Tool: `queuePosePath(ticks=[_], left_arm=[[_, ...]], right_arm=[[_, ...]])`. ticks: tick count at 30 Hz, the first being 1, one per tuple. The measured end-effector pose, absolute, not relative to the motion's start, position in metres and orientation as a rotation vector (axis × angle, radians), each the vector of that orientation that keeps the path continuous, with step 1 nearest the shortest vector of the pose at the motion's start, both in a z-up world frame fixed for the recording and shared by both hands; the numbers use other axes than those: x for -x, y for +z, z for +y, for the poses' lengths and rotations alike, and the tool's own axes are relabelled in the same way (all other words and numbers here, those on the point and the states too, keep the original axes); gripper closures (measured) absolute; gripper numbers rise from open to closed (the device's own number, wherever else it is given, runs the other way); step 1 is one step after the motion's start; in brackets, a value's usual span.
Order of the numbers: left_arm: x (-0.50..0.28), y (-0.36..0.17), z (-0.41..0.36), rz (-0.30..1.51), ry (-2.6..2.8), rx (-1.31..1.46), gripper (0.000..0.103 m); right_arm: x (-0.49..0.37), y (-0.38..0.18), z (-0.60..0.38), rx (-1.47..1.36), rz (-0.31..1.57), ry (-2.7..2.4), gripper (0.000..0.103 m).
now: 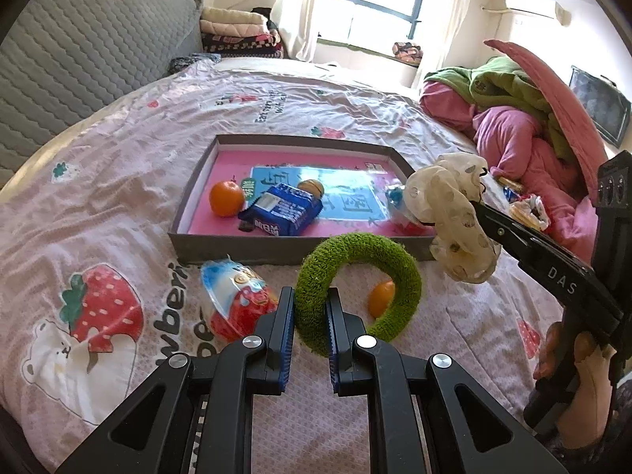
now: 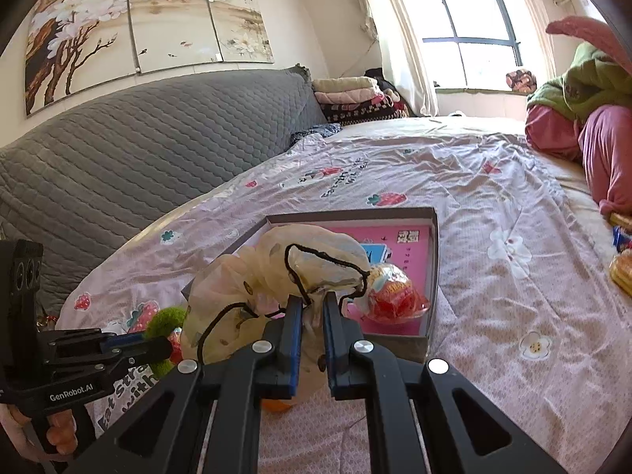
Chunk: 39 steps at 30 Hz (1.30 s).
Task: Organize objects
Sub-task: 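Lift and carry the green ring with left tool while right tool carries the cloth toy over the tray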
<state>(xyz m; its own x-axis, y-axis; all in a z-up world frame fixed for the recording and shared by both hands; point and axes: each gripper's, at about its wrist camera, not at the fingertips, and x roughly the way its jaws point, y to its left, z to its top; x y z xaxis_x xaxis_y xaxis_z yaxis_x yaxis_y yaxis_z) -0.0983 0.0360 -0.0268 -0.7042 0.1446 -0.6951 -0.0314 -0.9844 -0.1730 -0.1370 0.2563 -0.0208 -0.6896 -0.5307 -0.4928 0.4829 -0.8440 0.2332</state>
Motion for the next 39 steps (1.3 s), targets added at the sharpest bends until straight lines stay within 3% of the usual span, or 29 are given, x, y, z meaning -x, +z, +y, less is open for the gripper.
queuePosePath(ticks=[15,39], left_arm=[[0.098,-0.014,0.029,-0.104,2.896,1.052,0.089],[0.094,0.005,0.024,-0.088,2.909,0.965,0.089]], right_arm=[[0.130,-0.007,0.247,-0.692,-0.087,-2.499,0.093],[0.120,0.016,0.234,-0.617,-0.052,-2.541,0.093]])
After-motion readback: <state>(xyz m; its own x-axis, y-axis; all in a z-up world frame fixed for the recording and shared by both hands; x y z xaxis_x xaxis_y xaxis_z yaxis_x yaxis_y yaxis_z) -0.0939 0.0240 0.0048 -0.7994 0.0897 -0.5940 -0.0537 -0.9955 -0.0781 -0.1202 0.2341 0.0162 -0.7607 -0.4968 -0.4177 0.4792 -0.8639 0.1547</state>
